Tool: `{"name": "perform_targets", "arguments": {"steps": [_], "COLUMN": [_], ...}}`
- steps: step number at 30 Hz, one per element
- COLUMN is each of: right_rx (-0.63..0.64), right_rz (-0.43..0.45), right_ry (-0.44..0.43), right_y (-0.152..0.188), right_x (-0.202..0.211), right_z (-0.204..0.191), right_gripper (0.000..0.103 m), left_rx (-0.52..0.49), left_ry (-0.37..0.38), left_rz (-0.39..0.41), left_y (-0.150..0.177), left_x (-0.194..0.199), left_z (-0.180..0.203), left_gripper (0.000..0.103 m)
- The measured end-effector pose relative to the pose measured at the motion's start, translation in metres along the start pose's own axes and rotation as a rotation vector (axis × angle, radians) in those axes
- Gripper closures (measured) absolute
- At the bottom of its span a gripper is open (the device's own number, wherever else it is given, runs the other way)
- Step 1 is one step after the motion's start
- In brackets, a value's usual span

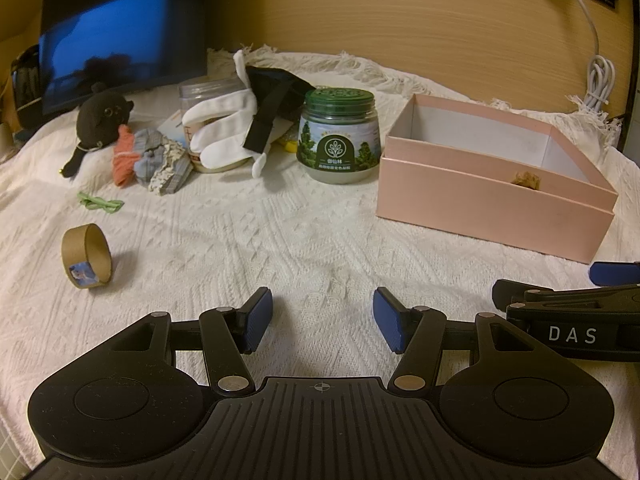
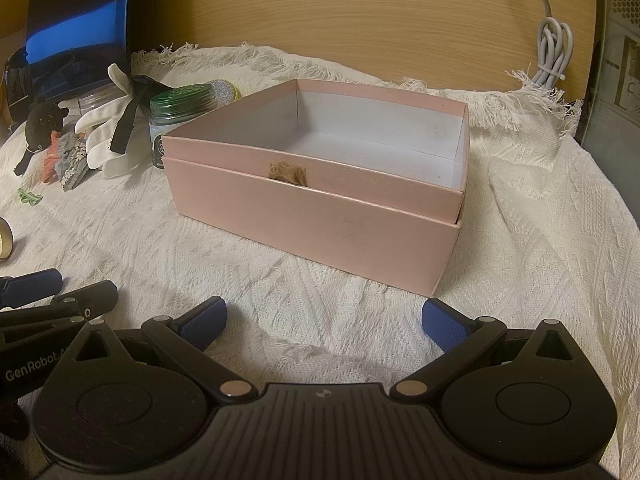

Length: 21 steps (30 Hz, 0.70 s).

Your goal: Organize soft objects

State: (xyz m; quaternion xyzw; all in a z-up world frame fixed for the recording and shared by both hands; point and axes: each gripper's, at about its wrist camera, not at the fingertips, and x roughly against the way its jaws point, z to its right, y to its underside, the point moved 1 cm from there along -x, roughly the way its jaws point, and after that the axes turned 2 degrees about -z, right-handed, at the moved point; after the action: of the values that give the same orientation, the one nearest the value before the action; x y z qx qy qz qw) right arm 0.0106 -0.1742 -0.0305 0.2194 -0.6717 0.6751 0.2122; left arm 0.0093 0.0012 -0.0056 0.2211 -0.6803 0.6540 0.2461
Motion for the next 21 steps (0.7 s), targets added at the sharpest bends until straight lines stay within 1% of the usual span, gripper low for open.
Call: {"name": "perform_targets", "arguments": {"steps": [21], "right_rx": [0.000], "right_rz": [0.000], "right_ry": [0.000], "right_y": [0.0003], "right_x": [-0.0001], "right_z": [-0.0002], "right_gripper": [0.000], "left_rx": [0.003], "left_ry": [0.003], "left_rz": [0.000], "left_y": [0.0016], "left_x": [0.0011], "left_z": [0.0006], "left_gripper": [0.041]}}
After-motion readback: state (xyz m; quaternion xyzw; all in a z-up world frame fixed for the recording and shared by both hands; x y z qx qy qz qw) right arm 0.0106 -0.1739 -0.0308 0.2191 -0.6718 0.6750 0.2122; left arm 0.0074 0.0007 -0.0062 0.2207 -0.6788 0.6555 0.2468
